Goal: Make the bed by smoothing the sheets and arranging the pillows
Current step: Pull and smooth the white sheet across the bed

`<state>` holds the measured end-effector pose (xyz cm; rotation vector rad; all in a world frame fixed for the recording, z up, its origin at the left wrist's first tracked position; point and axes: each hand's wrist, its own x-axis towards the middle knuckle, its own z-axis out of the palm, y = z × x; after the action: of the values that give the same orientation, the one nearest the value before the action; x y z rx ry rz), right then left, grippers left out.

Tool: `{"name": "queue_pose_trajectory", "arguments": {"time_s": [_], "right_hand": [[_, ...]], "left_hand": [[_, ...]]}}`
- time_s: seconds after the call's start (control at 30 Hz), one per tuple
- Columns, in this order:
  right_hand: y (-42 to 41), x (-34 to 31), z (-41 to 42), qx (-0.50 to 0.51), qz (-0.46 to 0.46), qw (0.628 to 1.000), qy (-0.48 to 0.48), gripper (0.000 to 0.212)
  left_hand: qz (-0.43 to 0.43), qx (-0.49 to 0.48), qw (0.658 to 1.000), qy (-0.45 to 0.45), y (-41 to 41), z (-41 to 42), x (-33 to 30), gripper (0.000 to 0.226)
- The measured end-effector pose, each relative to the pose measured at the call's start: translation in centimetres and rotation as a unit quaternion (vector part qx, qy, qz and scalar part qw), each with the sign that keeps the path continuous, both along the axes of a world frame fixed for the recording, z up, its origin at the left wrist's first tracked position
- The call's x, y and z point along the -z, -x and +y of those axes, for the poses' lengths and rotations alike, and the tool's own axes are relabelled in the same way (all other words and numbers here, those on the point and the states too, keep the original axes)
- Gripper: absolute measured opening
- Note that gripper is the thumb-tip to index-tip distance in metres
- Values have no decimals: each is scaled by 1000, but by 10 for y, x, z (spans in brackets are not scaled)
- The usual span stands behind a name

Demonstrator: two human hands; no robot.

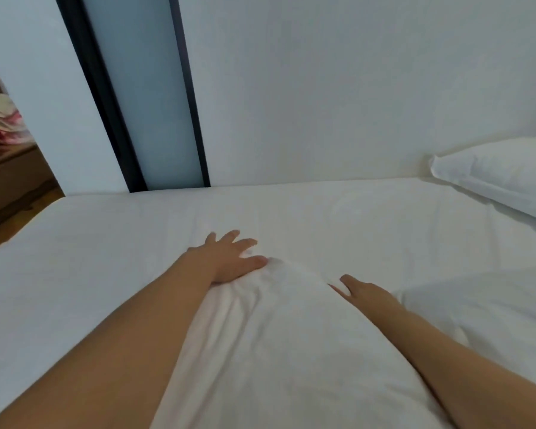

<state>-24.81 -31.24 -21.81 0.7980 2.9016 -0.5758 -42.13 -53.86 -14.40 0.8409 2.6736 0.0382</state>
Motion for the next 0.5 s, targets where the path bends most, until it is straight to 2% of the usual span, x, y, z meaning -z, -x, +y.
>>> {"name": "queue_pose_trajectory", "arguments": {"time_s": [0.03,0.1,0.13,0.17,0.23,0.27,0.33,0.4,0.5], "right_hand": [[-1,0,-2,0,9,1000,-12,54],[-4,-3,-6,-9,22,1000,-8,73],[-5,-4,-7,-15,35,999,-2,78],[-5,-5,-7,-15,44,999,10,72],[0,-9,-11,-17,38,999,12,54],[4,-7,-12,-13,26,1000,4,53],[12,1,-11,-6,13,1000,-26,60],[17,8,-6,-1,0,999,-44,66],[19,8,-4,16,-23,999,-21,79]], "left_hand": [[-35,-6,999,9,1,0,-1,94],[-38,9,998,49,-10,-5,-1,94],[-13,22,997,72,-17,-8,1,84],[20,36,996,80,-23,-12,3,72],[78,18,996,47,-29,-28,9,62],[89,-22,996,12,-27,-34,14,63],[145,-69,986,-50,-11,-33,25,64],[193,-61,977,-63,7,-17,40,67],[132,-54,987,-75,29,-4,66,59]]}}
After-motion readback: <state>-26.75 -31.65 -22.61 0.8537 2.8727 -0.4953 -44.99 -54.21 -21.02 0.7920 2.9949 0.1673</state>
